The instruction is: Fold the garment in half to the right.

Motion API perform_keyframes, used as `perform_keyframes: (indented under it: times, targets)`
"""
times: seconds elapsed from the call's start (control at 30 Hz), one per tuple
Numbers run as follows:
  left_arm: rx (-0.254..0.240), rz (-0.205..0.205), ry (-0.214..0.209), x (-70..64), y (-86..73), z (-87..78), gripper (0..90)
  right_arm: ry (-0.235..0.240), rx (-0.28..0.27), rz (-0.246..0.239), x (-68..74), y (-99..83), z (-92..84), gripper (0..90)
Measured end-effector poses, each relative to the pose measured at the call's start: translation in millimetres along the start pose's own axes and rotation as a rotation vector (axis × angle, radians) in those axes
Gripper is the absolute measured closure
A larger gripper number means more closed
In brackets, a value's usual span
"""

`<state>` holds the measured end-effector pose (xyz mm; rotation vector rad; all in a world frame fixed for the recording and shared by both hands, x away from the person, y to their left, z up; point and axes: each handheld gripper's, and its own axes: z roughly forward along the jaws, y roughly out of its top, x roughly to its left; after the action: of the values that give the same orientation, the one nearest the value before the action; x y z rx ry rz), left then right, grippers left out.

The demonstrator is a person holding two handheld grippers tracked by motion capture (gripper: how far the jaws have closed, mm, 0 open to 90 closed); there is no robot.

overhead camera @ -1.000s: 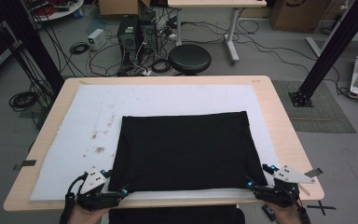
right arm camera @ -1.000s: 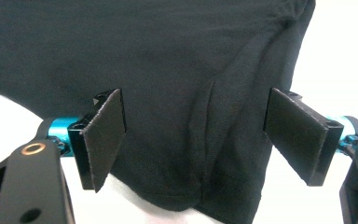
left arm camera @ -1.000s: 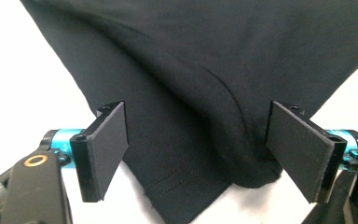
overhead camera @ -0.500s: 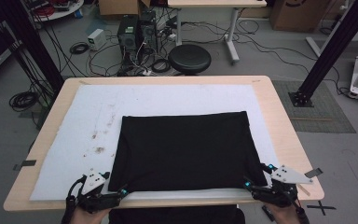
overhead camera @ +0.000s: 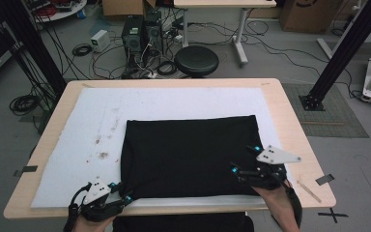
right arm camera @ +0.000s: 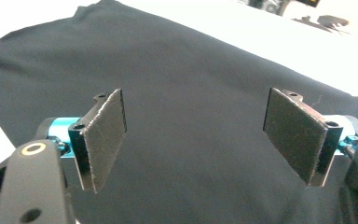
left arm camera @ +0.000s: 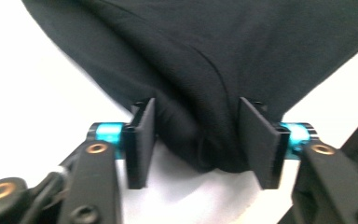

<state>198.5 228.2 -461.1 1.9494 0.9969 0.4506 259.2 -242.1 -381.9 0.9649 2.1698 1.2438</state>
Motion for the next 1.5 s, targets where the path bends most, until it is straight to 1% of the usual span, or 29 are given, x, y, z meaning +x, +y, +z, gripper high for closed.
perform_keyframes:
  times: [0.07,0.1,0.13,0.17,0.2,0.23,0.27,0.3,0.33,0.37,0.4,0.5,0.63,0.67,0.7,0.77,0.8,0.93,0.97,1.0,1.03,1.1,1.13,1.17,1.2,1.27,1.37,1.4,1.5]
  targets:
    - [0.0,0.005,-0.006,-0.7,0.0,-0.2,58.4,0.007,-0.002,-0.003,0.5,4.0,4.4,21.7]
    - [0.0,0.005,-0.006,-0.7,0.0,-0.2,58.4,0.021,-0.005,-0.001,1.0,9.2,10.5,21.7]
    - [0.0,0.009,-0.024,-0.8,0.1,0.2,62.8,0.054,-0.005,0.009,1.1,19.7,25.5,21.6]
    - [0.0,0.009,-0.024,-0.8,0.1,0.2,63.9,0.054,-0.005,0.009,1.1,19.7,25.5,21.6]
    - [0.0,0.009,-0.024,-0.8,0.1,0.2,63.9,0.07,-0.01,0.013,0.9,23.8,32.3,21.6]
    - [-0.007,0.014,-0.046,0.6,-0.4,0.8,69.4,0.102,-0.012,0.028,1.1,31.0,47.1,21.7]
    - [-0.007,0.014,-0.046,0.6,-0.4,0.8,71.8,0.102,-0.012,0.028,1.1,31.0,47.1,21.7]
    - [-0.007,0.014,-0.046,0.6,-0.4,0.8,71.8,0.112,-0.006,0.03,1.6,34.4,54.6,21.7]
    - [-0.013,0.025,-0.053,0.1,-0.7,1.4,71.8,0.112,-0.006,0.03,1.6,34.4,54.6,21.7]
    - [-0.015,0.028,-0.053,0.1,-0.7,1.6,75.6,0.136,0.011,0.019,4.3,42.0,73.7,21.7]
    - [-0.017,0.028,-0.054,-0.2,-0.8,1.7,76.8,0.143,0.021,0.018,5.2,44.9,81.2,21.7]
    - [-0.019,0.029,-0.06,0.8,-1.0,1.9,78.5,0.177,0.052,0.013,6.8,53.9,102.4,21.8]
    - [-0.021,0.013,-0.075,3.0,-1.5,2.1,78.6,0.219,0.096,-0.012,7.4,67.7,128.9,22.9]
    - [-0.021,0.01,-0.075,3.3,-1.5,2.1,78.6,0.219,0.096,-0.012,7.4,67.7,128.9,22.9]
    - [-0.021,0.01,-0.075,3.3,-1.5,2.1,78.6,0.224,0.103,-0.019,8.2,71.1,134.5,23.0]
    - [-0.021,0.008,-0.078,3.6,-1.7,2.2,78.6,0.224,0.103,-0.019,8.2,71.1,134.5,23.0]
    - [-0.024,0.01,-0.08,3.9,-2.1,2.1,78.6,0.254,0.111,-0.041,14.6,82.8,159.9,23.2]
    - [-0.03,0.007,-0.088,4.9,-3.0,2.3,78.6,0.278,0.133,-0.072,26.9,91.1,186.1,23.7]
    - [-0.03,0.007,-0.088,4.9,-3.0,2.3,78.6,0.278,0.133,-0.072,26.9,91.1,186.1,23.7]
    - [-0.032,0.007,-0.091,5.9,-3.3,2.3,78.6,0.289,0.145,-0.074,30.4,93.4,193.1,23.7]
    - [-0.033,0.006,-0.093,6.2,-3.5,2.3,78.6,0.303,0.157,-0.076,35.4,97.7,205.5,24.1]
    - [-0.033,0.005,-0.096,6.7,-3.8,2.3,78.6,0.31,0.163,-0.077,39.0,101.0,216.7,24.2]
    - [-0.033,0.005,-0.096,6.7,-3.8,2.3,78.6,0.31,0.163,-0.077,39.0,101.0,216.7,24.2]
    - [-0.033,0.005,-0.096,6.7,-3.8,2.3,78.6,0.319,0.176,-0.074,43.1,104.5,227.8,24.2]
    - [-0.034,0.005,-0.097,6.8,-3.9,2.3,78.6,0.319,0.176,-0.074,43.1,104.5,227.8,24.2]
    - [-0.037,0.001,-0.099,6.9,-4.2,2.5,78.6,0.319,0.213,-0.098,56.7,111.7,255.8,24.2]
    - [-0.038,0.0,-0.103,7.4,-4.4,2.5,78.6,0.319,0.217,-0.113,63.5,114.4,268.7,25.5]
    - [-0.038,0.0,-0.104,7.4,-4.4,2.4,78.6,0.318,0.228,-0.125,67.3,116.4,277.4,25.6]
    - [-0.038,0.0,-0.104,7.4,-4.4,2.4,78.6,0.317,0.233,-0.128,68.5,117.2,280.8,25.6]
